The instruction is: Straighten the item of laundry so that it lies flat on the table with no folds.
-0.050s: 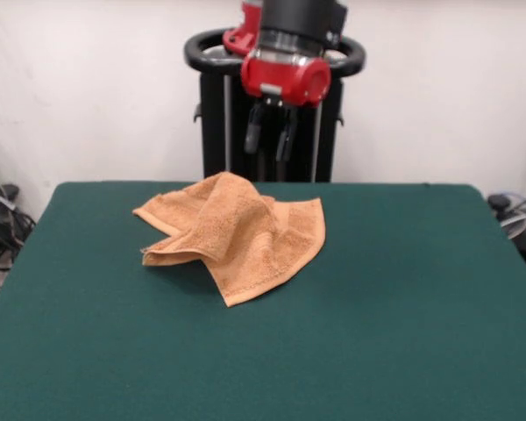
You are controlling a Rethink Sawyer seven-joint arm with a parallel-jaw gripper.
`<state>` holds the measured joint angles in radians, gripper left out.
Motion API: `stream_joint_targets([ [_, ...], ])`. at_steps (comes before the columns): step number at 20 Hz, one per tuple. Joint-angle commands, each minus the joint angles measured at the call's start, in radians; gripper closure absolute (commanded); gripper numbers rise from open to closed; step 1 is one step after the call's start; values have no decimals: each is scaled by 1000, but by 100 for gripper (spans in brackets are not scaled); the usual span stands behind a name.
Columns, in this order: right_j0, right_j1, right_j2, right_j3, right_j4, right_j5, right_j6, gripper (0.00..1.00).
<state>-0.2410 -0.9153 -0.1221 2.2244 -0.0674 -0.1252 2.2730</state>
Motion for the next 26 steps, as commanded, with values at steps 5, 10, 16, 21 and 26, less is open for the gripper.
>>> stream_joint_targets([
  [5,-63,121,165,79,-24,-37,171,0],
  [10,-130,244,199,35,-93,-165,158,0],
  [16,-209,321,276,6,-163,-239,173,0],
  [21,-250,378,327,-34,-204,-276,162,0],
  [26,-282,414,373,-42,-221,-302,173,0],
])
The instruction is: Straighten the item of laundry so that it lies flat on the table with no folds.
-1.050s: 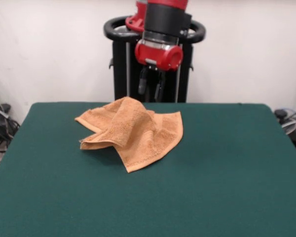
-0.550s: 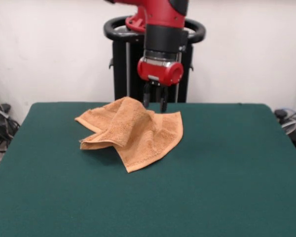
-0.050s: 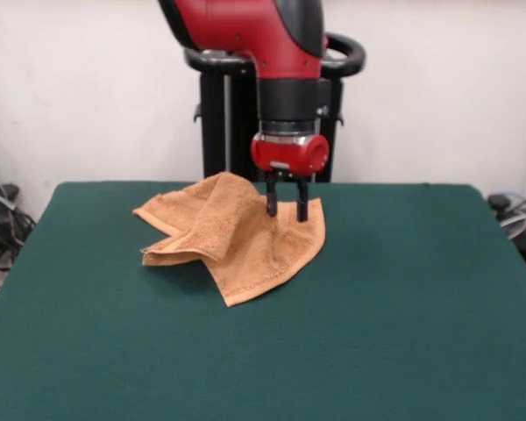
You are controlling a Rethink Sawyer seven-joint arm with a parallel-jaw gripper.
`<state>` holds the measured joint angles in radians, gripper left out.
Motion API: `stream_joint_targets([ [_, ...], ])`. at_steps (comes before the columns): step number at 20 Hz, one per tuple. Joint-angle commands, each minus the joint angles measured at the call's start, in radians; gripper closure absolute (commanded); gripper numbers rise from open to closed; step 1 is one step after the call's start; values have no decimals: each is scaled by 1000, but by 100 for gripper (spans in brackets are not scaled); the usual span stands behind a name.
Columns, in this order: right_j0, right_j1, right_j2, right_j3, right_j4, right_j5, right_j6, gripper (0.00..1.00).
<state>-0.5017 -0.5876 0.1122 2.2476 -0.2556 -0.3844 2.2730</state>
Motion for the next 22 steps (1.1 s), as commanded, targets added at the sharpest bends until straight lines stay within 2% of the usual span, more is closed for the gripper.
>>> stream_joint_targets([
  [1,-21,89,144,-62,-31,-48,176,0],
  [7,-13,100,139,-73,-20,-61,165,0],
  [11,40,55,93,-75,32,-44,154,0],
  [18,202,-99,-51,-134,169,167,64,0],
  [22,251,-104,-94,-176,190,207,39,0],
])
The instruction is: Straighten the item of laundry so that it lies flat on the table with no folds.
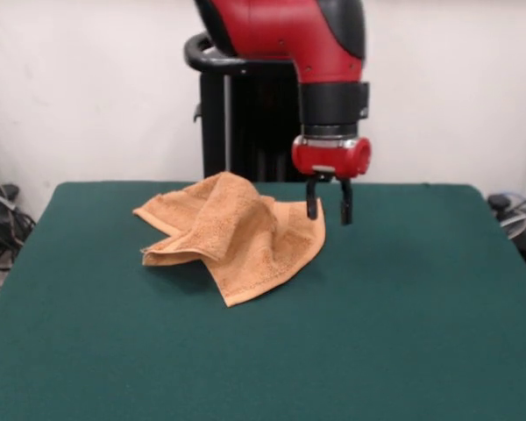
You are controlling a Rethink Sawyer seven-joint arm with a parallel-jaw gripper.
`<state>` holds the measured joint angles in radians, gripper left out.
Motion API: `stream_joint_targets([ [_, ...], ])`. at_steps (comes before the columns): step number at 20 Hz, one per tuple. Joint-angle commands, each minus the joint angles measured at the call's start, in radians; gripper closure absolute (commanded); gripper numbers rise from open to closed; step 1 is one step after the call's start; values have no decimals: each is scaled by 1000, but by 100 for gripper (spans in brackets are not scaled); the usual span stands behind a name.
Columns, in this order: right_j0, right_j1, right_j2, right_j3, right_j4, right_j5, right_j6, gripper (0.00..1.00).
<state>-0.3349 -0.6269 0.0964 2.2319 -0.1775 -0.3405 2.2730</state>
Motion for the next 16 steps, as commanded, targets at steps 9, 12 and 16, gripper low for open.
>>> stream_joint_targets([
  [9,311,11,-296,-254,208,261,16,0],
  [12,322,39,-287,-283,187,256,17,0],
  [16,393,95,-368,-345,165,287,-15,0],
])
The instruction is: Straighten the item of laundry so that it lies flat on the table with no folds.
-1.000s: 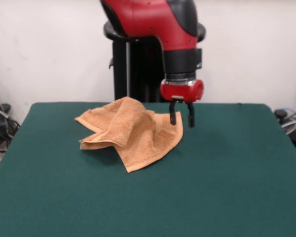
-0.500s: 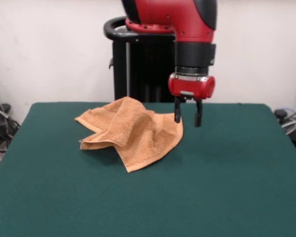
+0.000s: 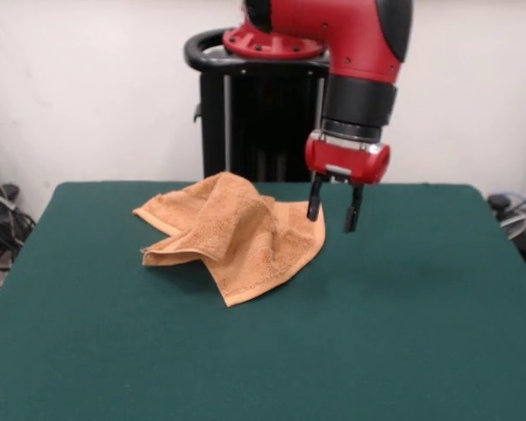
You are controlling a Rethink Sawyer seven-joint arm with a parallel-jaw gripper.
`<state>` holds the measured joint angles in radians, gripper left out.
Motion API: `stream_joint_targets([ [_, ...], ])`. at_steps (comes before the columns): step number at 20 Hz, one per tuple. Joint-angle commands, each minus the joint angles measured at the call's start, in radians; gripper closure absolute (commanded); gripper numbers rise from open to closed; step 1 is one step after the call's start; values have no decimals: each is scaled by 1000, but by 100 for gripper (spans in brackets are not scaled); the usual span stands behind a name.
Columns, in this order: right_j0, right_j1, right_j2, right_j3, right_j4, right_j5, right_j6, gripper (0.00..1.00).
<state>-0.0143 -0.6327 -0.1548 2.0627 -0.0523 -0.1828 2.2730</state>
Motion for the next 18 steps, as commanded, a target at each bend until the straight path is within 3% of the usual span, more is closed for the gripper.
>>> stream_joint_targets([
  [1,80,114,-123,-187,33,132,-15,0],
  [5,57,137,-81,-194,5,92,20,0],
  [11,90,168,-113,-204,3,94,27,0],
  [18,58,135,-47,-201,-16,95,40,0],
])
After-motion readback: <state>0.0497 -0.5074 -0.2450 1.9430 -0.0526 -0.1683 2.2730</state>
